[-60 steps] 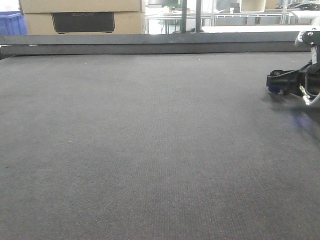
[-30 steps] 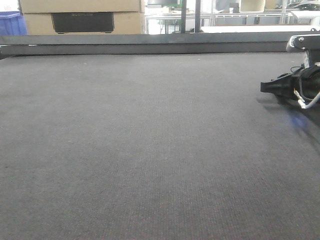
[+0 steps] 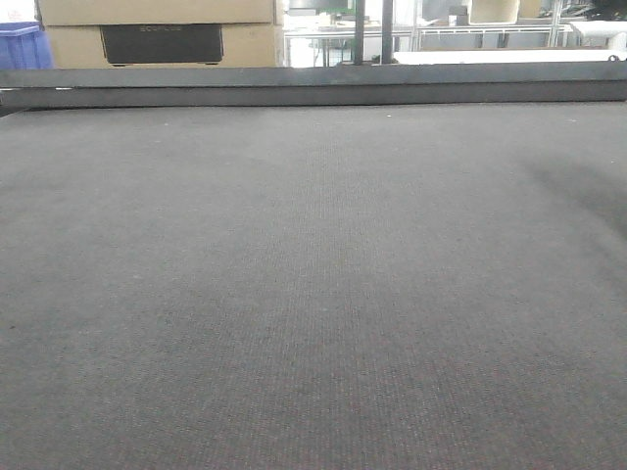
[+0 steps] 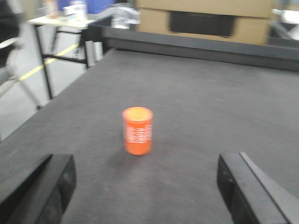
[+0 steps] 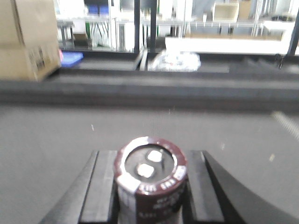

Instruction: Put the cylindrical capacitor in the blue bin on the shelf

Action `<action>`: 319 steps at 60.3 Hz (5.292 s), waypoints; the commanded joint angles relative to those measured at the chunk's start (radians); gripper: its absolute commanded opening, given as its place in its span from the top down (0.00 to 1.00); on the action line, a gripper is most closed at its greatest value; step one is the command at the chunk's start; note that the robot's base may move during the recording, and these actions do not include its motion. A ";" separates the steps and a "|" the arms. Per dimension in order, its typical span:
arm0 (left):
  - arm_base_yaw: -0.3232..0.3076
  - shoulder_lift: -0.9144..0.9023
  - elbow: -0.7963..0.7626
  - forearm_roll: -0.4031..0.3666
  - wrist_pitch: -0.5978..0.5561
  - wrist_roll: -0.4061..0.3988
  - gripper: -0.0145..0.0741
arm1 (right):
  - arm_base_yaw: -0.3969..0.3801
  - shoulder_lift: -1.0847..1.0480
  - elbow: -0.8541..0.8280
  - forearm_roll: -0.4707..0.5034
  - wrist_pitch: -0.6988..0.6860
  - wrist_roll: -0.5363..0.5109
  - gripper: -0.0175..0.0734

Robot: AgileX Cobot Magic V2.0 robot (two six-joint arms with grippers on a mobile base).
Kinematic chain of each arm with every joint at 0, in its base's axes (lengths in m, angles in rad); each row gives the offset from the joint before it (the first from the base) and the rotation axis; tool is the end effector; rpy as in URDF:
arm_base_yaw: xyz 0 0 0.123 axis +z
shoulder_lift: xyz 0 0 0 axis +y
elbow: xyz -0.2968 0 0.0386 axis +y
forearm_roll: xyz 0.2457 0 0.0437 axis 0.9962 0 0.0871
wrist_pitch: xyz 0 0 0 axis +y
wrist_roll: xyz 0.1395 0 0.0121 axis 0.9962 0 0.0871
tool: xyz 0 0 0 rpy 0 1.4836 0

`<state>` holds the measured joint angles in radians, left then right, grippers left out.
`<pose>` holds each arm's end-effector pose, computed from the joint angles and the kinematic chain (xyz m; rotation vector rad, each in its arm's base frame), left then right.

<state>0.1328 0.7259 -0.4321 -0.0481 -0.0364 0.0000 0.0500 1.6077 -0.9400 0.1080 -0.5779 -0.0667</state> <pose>0.1878 0.0253 0.2957 -0.1586 1.7342 0.0637 0.4092 0.0122 0.2995 0.0256 1.5759 0.0115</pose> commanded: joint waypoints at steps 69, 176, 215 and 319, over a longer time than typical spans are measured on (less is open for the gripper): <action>-0.056 1.279 -0.575 -0.117 -0.584 0.000 0.16 | 0.072 -0.315 0.035 -0.008 0.276 -0.002 0.99; -0.291 0.329 -0.598 0.056 0.682 0.000 0.96 | 0.072 -0.593 0.142 -0.084 1.021 -0.002 0.99; -0.291 -0.049 -0.567 0.056 0.832 0.000 0.96 | 0.072 -1.044 0.110 -0.084 1.095 -0.002 0.99; -0.291 -0.077 -0.569 0.058 0.824 0.000 0.96 | 0.072 -1.048 0.067 -0.071 1.125 -0.002 0.99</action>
<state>-0.1499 0.6543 -1.0012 0.0147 0.8051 0.0000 0.1223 0.5641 -0.8637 0.0373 0.5598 -0.0667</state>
